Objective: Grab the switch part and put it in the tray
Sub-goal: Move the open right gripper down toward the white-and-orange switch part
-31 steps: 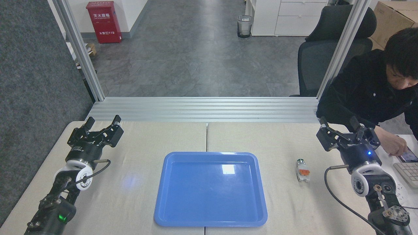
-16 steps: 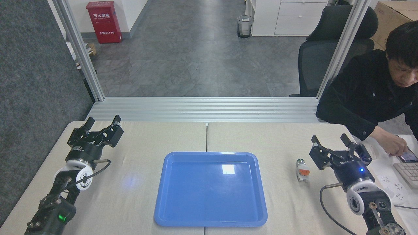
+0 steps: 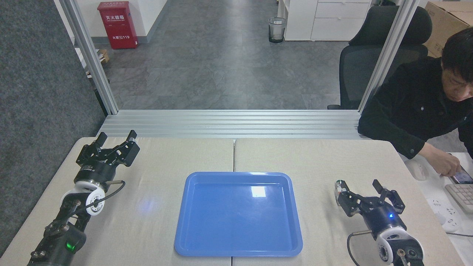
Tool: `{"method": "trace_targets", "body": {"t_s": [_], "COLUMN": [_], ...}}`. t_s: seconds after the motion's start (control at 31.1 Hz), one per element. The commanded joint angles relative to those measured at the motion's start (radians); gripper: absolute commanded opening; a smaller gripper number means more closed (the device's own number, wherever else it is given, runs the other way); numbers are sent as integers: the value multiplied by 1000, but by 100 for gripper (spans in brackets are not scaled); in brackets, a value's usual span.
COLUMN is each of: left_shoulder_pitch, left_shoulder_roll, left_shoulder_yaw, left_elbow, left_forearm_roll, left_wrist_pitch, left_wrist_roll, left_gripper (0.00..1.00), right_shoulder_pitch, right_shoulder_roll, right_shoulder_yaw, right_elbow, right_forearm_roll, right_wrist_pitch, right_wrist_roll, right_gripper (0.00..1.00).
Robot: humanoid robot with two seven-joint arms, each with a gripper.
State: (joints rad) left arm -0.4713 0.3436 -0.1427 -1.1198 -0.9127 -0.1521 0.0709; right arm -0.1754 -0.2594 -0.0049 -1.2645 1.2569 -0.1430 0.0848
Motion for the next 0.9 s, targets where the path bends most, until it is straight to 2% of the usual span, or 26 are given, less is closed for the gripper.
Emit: {"method": "trace_targets", "body": {"t_s": [0.0, 0.13, 0.29, 0.64, 0.87], "left_shoulder_pitch": [0, 0, 0, 0, 0], "left_shoulder_roll": [0, 0, 0, 0, 0], "left_shoulder_yaw": [0, 0, 0, 0, 0], "left_elbow": [0, 0, 0, 0, 0], "left_forearm_roll": [0, 0, 0, 0, 0], "left_wrist_pitch": [0, 0, 0, 0, 0], "left_wrist_roll": [0, 0, 0, 0, 0], "left_gripper": [100, 100, 100, 100, 100], "right_shoulder_pitch": [-73, -93, -119, -139, -154], "right_shoulder_roll": [101, 104, 107, 137, 135], "right_shoulder_yaw": [-13, -6, 29, 37, 72], "right_elbow": [299, 368, 412, 438, 425], "right_forearm_roll": [12, -24, -24, -24, -27], "right_wrist_pitch": [49, 51, 52, 76, 77], "right_wrist_roll": [-8, -8, -7, -4, -2], "right_gripper": [96, 96, 93, 92, 82]}}
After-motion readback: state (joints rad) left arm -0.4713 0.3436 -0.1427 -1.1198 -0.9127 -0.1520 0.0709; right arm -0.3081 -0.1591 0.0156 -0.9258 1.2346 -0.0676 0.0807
